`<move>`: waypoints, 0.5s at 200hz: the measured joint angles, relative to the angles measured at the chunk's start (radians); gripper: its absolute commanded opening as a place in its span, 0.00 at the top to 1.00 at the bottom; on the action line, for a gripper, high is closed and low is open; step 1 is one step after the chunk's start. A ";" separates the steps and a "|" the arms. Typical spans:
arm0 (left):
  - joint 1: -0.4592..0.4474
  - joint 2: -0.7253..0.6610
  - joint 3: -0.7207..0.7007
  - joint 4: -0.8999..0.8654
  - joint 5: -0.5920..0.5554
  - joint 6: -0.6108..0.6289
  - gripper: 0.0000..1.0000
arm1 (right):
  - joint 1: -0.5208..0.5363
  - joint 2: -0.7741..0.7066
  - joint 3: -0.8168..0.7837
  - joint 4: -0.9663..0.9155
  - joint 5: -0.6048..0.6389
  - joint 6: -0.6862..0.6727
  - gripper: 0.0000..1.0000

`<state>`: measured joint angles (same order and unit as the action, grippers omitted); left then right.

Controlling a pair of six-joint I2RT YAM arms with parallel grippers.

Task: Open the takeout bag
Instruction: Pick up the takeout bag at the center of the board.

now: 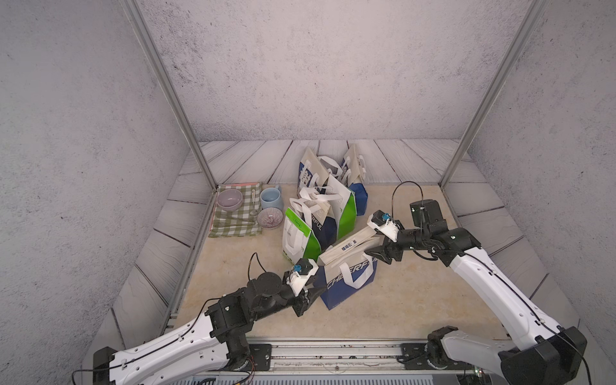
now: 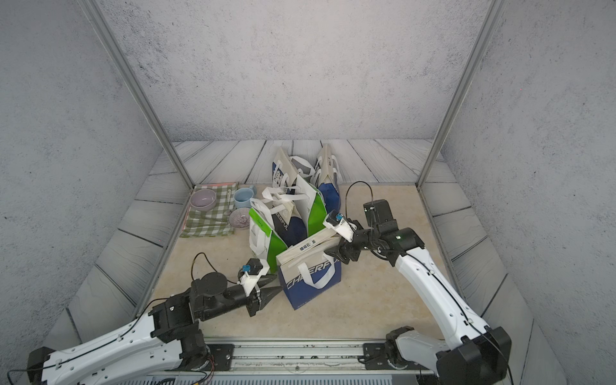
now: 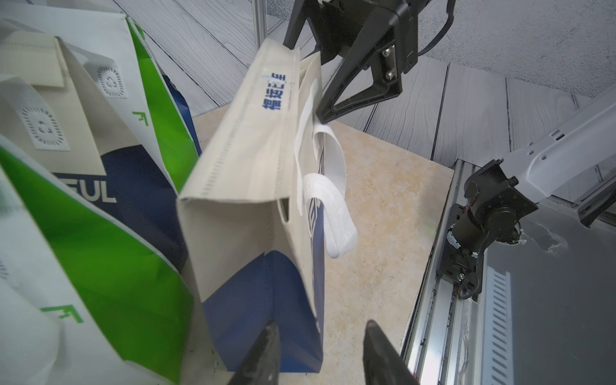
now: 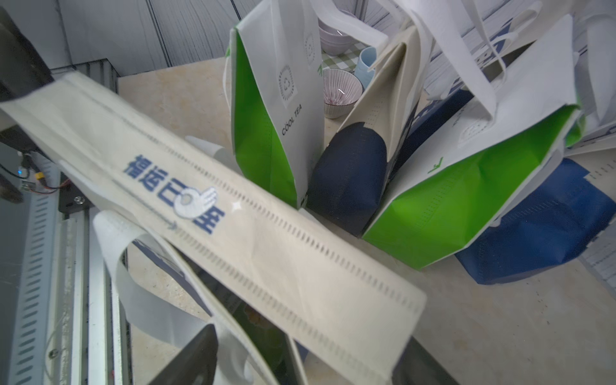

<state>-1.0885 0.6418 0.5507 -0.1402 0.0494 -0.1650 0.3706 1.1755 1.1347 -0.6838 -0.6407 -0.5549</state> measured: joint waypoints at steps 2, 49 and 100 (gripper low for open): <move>0.000 0.000 0.000 0.000 0.000 0.000 0.57 | 0.000 0.001 0.000 -0.001 -0.005 -0.001 0.29; 0.000 -0.002 0.000 0.000 0.000 0.000 0.57 | 0.000 0.014 0.016 -0.060 -0.063 -0.019 0.67; 0.000 -0.011 0.000 -0.009 0.000 -0.006 0.58 | -0.001 0.011 0.032 -0.080 -0.049 -0.014 1.00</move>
<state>-1.0885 0.6312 0.5507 -0.1493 0.0494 -0.1711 0.3698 1.1862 1.1667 -0.7639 -0.6899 -0.5686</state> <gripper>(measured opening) 0.425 0.055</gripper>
